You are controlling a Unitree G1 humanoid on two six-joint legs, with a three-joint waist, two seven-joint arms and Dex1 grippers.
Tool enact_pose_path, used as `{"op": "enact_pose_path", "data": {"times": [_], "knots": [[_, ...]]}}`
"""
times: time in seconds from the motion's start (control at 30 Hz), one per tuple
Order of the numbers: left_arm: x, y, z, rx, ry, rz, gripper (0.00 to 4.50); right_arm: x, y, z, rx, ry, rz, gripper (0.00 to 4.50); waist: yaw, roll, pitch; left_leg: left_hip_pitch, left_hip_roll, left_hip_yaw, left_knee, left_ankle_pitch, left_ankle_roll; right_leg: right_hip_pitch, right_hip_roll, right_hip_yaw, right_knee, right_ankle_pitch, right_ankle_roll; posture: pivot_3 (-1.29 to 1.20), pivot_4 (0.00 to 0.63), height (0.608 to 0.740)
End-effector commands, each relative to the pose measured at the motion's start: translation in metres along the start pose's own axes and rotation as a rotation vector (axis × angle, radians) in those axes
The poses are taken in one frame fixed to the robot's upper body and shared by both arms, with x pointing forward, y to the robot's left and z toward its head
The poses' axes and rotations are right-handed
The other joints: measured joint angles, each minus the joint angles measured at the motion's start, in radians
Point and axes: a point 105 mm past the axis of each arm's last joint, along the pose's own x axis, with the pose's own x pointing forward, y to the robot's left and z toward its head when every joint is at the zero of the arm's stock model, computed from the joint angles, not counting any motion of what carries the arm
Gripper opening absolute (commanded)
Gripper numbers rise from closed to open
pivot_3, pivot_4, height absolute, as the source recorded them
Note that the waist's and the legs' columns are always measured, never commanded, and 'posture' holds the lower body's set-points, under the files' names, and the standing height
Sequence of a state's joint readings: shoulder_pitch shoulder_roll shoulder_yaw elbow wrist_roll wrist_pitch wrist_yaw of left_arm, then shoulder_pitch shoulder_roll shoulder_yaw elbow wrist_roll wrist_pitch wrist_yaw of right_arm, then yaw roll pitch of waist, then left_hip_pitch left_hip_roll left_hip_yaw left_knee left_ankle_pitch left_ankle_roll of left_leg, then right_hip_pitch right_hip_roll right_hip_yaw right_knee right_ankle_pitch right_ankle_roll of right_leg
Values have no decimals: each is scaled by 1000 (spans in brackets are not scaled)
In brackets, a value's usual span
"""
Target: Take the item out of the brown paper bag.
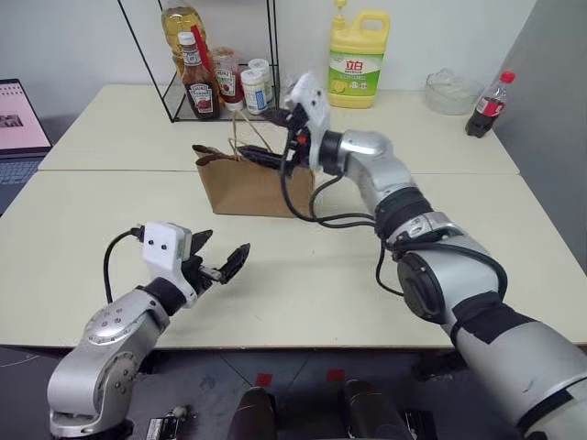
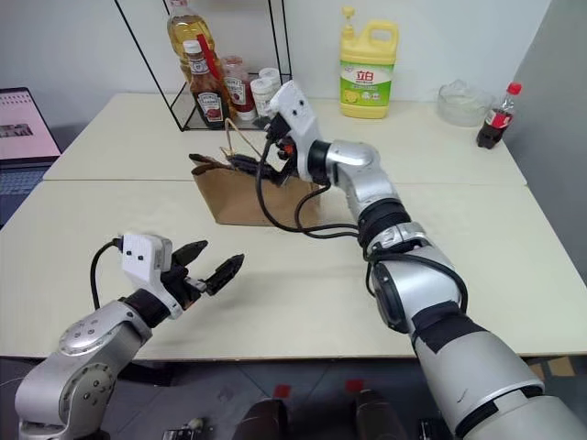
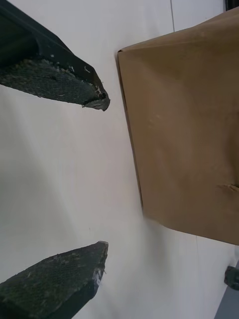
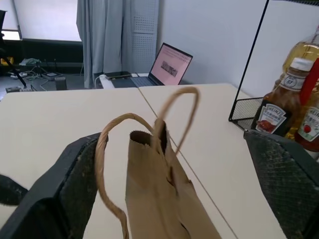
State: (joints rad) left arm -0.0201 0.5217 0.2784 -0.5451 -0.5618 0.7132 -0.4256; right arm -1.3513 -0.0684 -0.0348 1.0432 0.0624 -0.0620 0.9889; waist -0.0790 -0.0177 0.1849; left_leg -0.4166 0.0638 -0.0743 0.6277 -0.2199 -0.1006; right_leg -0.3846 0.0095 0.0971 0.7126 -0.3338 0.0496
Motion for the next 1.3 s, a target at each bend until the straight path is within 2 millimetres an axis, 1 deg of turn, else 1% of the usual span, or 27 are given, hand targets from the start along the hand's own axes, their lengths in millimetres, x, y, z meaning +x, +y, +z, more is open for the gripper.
{"op": "enact_pose_path", "data": {"times": [0.03, 0.1, 0.13, 0.2, 0.23, 0.3, 0.4, 0.47, 0.5, 0.57, 0.63, 0.7, 0.73, 0.8, 0.87, 0.93, 1.03, 1.1, 1.2, 1.3], "knots": [[-1, 11, 20, 50, -34, -25, 4500, -23, 2, 6, -31, -14, 21, 4467, 2, 0, 0, 0, 0, 0, 0, 0, 0, 0, 0, 0, 0, 0, 0, 0, 150, 740], [-1, 20, 27, 75, -29, -33, 4500, -41, 5, -2, -32, 15, -7, 4467, 4, 0, 0, 0, 0, -1, 0, 0, 0, 0, 0, -1, 0, 0, 0, 0, 150, 740], [-1, 22, 29, 80, -27, -36, 4500, -46, 7, -3, -31, 25, -17, 4467, 4, 0, 0, 0, 0, -1, 0, 0, 0, 0, 0, -1, 0, 0, 0, 0, 150, 740], [1, 29, 38, 116, -19, -58, 4500, -69, 13, -9, 3, 50, -79, 4467, 5, 0, 0, 0, 0, -1, 0, 0, 0, 0, 0, 0, 0, 0, 0, 0, 150, 740], [2, 32, 42, 130, -17, -66, 4500, -76, 17, -10, 19, 60, -95, 4467, 5, 0, 0, 0, 0, -1, 0, 0, 0, 0, 0, 0, 0, 0, 0, 0, 150, 740], [5, 48, 58, 195, -24, -43, 4500, -89, 28, -12, 36, 86, -132, 4467, 7, 0, 0, -1, 0, -1, 0, 0, 0, -1, 1, -1, 0, 0, 0, 0, 150, 740], [12, 73, 83, 294, -36, 5, 4500, -99, 38, -11, 91, 93, -223, 4467, 5, 0, 0, 0, 1, -1, 0, 0, 0, -1, 2, 0, 0, 0, 0, 0, 150, 740], [22, 87, 100, 366, -43, 29, 4500, -101, 52, -15, 119, 100, -242, 4467, 5, 0, 0, 0, 1, -2, 0, 0, 0, -1, 2, 0, 0, 0, 0, 0, 150, 740], [29, 94, 107, 406, -51, 47, 4500, -102, 62, -20, 131, 112, -249, 4467, 7, 0, 0, 0, 1, -2, 0, 0, 0, -1, 3, 0, 0, 0, 0, 0, 150, 740], [47, 106, 119, 467, -64, 91, 4500, -105, 72, -34, 156, 158, -309, 4467, 16, 0, 0, 0, 1, -2, 0, 0, 0, -1, 3, -1, 0, 0, 0, 0, 150, 740], [67, 117, 129, 515, -73, 144, 4500, -110, 79, -48, 162, 208, -373, 4467, 25, 0, 0, -1, 0, -2, 0, 0, 0, -1, 2, 0, -1, 0, 0, 0, 150, 740], [85, 124, 137, 556, -77, 195, 4500, -113, 84, -56, 164, 234, -410, 4467, 36, 0, 0, -2, -1, -2, 1, 0, 0, -1, 2, -1, -1, 0, 0, 0, 150, 740], [92, 126, 140, 574, -79, 210, 4500, -114, 85, -57, 167, 240, -425, 4467, 38, -1, 0, -2, -1, -2, 1, 0, 0, -1, 2, -1, -1, 0, 0, 0, 150, 740], [110, 122, 145, 629, -91, 230, 4500, -116, 84, -59, 170, 243, -464, 4467, 39, -1, 0, -3, -1, -2, 1, 0, 0, -2, 2, 0, -1, 0, 0, 0, 150, 740], [124, 117, 144, 692, -81, 233, 4500, -117, 82, -60, 166, 244, -487, 4467, 42, -1, 0, -3, -1, -2, 1, 0, 0, -3, 3, 0, -2, 0, 0, 0, 150, 740], [133, 111, 138, 741, -45, 208, 4500, -118, 81, -60, 148, 248, -500, 4467, 37, -1, 0, -4, -1, -2, 1, 0, 0, -3, 2, 0, -2, 0, 0, 0, 150, 740], [139, 105, 128, 795, 15, 146, 4500, -119, 78, -58, 138, 246, -513, 4467, 26, -1, 0, -4, -1, -2, 0, 0, 0, -4, 3, 0, -2, 0, 0, 0, 150, 740], [139, 101, 123, 819, 53, 86, 4500, -119, 77, -57, 136, 243, -518, 4467, 21, -1, 0, -4, 0, -2, 0, 0, 0, -4, 3, 0, -1, 0, 0, 0, 150, 740], [133, 100, 108, 844, 167, -27, 4500, -123, 76, -57, 139, 246, -533, 4467, 21, -1, 0, -4, 0, -2, 0, 0, 0, -4, 3, 0, -1, 0, 0, 0, 150, 740], [118, 99, 85, 788, 265, -176, 4500, -125, 76, -59, 143, 255, -534, 4467, 17, -1, 0, -4, 0, -2, 0, 0, 0, -4, 3, 0, -1, 0, 0, 0, 150, 740]]}}
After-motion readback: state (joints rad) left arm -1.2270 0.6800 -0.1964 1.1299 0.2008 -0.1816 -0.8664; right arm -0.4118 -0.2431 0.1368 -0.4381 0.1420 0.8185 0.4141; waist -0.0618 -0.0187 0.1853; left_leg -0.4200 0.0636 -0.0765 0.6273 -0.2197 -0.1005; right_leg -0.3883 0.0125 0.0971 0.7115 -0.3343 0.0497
